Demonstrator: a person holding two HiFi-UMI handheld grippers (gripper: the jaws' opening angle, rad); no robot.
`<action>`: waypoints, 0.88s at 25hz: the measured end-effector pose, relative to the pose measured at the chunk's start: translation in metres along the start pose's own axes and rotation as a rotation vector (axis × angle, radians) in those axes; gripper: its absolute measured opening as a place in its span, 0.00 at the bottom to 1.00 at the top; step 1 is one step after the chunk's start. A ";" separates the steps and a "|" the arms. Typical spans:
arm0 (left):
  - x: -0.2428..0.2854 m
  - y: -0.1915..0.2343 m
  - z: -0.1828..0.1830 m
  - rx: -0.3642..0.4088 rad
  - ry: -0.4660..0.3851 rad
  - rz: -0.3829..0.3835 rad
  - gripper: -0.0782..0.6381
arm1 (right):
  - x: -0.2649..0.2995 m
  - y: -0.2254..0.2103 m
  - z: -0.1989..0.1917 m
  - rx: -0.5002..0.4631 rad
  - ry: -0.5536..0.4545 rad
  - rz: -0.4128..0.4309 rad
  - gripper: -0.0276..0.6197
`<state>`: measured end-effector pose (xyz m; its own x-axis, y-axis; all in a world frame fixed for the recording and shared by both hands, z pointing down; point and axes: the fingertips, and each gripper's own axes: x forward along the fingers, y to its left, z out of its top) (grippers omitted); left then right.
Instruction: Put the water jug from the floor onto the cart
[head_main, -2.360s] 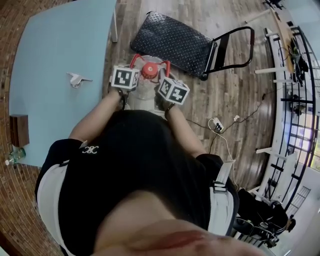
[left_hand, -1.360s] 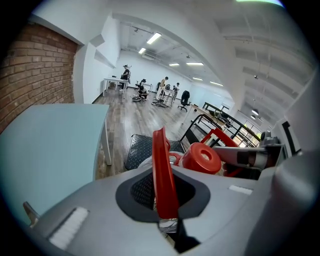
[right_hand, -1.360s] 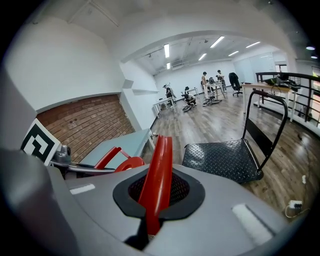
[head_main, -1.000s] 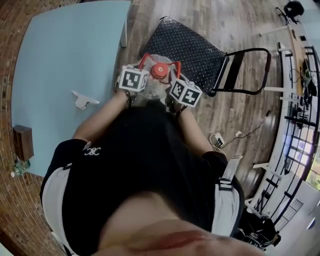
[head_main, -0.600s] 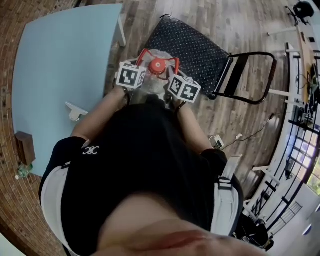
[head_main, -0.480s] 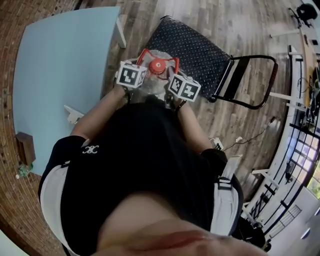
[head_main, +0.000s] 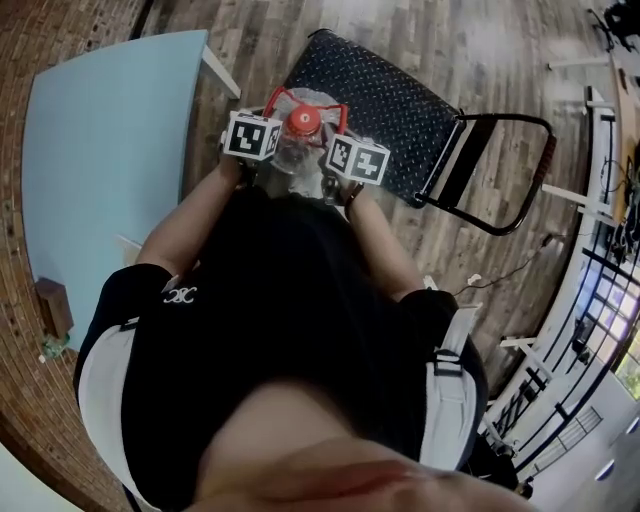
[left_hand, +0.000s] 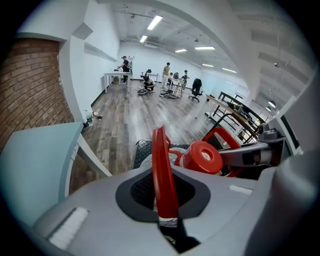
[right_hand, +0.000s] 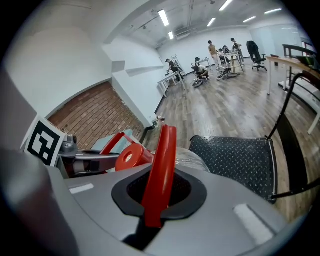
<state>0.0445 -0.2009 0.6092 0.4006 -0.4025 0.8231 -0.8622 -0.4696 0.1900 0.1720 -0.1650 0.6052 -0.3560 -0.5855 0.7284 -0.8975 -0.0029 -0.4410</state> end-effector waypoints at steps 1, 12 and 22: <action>0.004 0.000 0.005 -0.004 0.002 0.001 0.14 | 0.003 -0.003 0.006 -0.001 0.000 -0.006 0.10; 0.071 0.025 0.061 0.076 0.039 -0.004 0.14 | 0.059 -0.036 0.056 -0.024 0.021 -0.127 0.10; 0.130 0.056 0.058 0.128 0.086 -0.014 0.15 | 0.124 -0.060 0.054 -0.070 0.102 -0.183 0.10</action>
<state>0.0657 -0.3253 0.6958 0.3799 -0.3287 0.8647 -0.8079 -0.5731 0.1371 0.1960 -0.2814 0.6932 -0.2063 -0.4956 0.8437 -0.9643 -0.0431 -0.2612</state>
